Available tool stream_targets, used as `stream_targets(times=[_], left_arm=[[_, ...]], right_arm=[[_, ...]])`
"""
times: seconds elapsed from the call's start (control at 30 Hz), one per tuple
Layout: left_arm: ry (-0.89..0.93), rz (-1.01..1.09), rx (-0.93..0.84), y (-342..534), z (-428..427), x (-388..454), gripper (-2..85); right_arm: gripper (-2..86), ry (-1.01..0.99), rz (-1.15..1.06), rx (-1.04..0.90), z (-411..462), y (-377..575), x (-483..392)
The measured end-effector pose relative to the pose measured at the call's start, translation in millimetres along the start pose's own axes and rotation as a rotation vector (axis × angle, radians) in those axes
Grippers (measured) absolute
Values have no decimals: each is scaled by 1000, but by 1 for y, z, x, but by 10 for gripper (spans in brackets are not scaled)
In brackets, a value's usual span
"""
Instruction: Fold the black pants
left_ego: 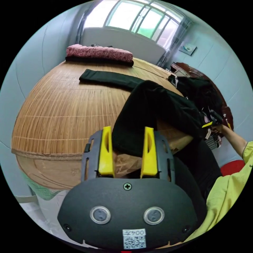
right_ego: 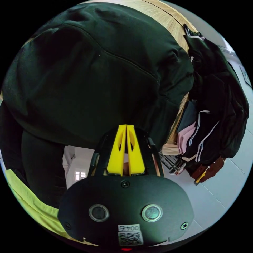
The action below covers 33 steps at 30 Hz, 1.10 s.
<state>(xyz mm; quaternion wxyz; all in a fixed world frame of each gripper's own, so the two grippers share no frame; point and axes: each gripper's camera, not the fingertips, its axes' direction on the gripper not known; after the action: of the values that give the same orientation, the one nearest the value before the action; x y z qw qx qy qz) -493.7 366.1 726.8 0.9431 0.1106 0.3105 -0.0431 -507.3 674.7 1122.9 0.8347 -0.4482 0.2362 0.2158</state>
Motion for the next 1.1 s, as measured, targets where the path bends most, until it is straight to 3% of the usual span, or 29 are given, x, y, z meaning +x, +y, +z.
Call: stream_targets(times=[0.17, 0.3, 0.4, 0.57, 0.67, 0.73, 0.9, 1.0, 1.1], left_arm=[[114, 69, 78, -50, -98, 22, 31], [-18, 273, -186, -128, -178, 9, 26], [-3, 262, -438, -172, -153, -24, 35], [-251, 80, -741, -168, -63, -78, 64], [-112, -25, -613, -146, -56, -77, 78], [-28, -70, -430, -129, -64, -59, 80], [108, -27, -63, -83, -73, 18, 79], [71, 31, 65, -52, -59, 71, 79], [5, 40, 63, -34, -30, 100, 86]], right_arm=[[-9, 110, -62, 10, 4, 12, -10], [-8, 65, -79, -1, 7, 18, 3], [-8, 1, -75, 12, 9, 29, 18], [-8, -154, 35, 104, 19, 63, 53], [-8, -221, 92, 174, 27, 86, 68], [-8, -257, 122, 216, 32, 101, 76], [-6, -293, 257, 372, 46, 148, 84], [-4, -274, 420, 536, 47, 192, 82], [4, -262, 618, 746, 39, 243, 73]])
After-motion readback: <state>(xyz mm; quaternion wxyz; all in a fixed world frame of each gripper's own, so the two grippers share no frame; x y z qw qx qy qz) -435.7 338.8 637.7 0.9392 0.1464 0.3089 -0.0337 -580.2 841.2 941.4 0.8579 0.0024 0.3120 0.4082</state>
